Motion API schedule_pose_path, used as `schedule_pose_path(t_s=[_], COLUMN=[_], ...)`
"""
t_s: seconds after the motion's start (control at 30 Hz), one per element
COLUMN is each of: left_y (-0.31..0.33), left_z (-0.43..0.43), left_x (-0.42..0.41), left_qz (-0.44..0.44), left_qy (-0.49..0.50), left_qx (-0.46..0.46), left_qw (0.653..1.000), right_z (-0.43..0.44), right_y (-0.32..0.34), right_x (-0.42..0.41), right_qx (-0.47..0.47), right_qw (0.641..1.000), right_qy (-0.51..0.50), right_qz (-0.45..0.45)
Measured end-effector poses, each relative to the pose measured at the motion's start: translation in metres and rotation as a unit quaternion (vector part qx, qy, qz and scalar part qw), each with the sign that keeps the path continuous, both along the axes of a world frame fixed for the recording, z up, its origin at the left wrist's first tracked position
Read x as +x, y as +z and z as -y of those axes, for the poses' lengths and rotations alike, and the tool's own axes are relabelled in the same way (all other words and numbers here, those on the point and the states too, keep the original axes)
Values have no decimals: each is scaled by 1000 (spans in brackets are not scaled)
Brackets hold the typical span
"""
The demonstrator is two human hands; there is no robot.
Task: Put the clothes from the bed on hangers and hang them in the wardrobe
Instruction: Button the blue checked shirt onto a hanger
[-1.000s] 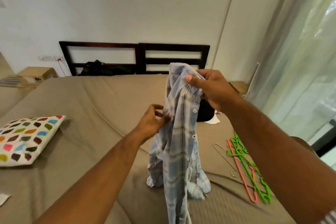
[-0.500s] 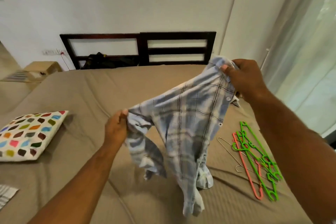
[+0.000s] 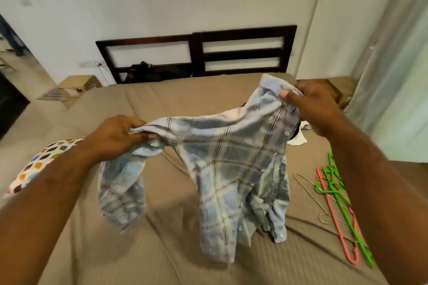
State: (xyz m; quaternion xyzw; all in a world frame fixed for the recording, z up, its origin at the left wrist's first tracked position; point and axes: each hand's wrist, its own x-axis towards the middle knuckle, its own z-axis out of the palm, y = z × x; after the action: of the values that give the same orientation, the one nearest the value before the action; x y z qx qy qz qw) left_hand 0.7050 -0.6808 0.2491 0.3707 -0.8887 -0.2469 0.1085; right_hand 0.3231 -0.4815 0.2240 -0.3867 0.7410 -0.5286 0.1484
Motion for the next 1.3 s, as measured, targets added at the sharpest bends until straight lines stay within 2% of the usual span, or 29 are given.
schedule_pose_path(t_s=[0.1,0.2,0.3,0.4,0.47,0.57,0.6,0.7,0.77,0.8,0.9,0.97,1.03,1.1,1.13,1.2,1.3], left_y=[25,46,40,9,-16,-64,-85,-168,-236,-273,-383,-446,-477,-496,-501,-510,-514], left_z=[-6,5,35,72,102,158,177,224,224,212,146,89,30,-13,-29,-40,-36], left_x=[19,36,53,64,67,60,57,53,55,57,73,88,94,92,90,85,77], left_qz=[-4,23,37,91,130,216,218,136,106,95,46,48,6,-50,-61,-58,-1], left_qy=[-44,-88,-61,-30,7,64,96,154,146,141,153,163,173,190,200,224,278], left_qx=[113,229,331,377,355,220,181,23,-73,-78,44,129,237,351,378,360,310], left_qw=[993,969,941,921,926,949,954,978,981,982,986,977,956,915,902,904,909], right_z=[-9,-10,18,77,129,207,229,285,297,290,241,194,147,103,82,50,23], right_y=[30,64,76,55,23,-40,-64,-153,-215,-245,-341,-396,-434,-453,-456,-462,-463], right_x=[11,31,53,63,64,62,61,50,62,75,129,164,190,208,215,216,204], right_qx=[67,110,159,228,267,257,237,197,214,230,261,269,265,259,262,254,298], right_qw=[992,971,953,948,946,959,966,973,973,971,964,960,962,966,965,965,943], right_qy=[107,199,234,203,163,100,76,38,18,25,46,49,42,14,3,-45,-150], right_qz=[27,75,108,86,80,66,69,114,81,65,27,67,53,3,-24,-43,12])
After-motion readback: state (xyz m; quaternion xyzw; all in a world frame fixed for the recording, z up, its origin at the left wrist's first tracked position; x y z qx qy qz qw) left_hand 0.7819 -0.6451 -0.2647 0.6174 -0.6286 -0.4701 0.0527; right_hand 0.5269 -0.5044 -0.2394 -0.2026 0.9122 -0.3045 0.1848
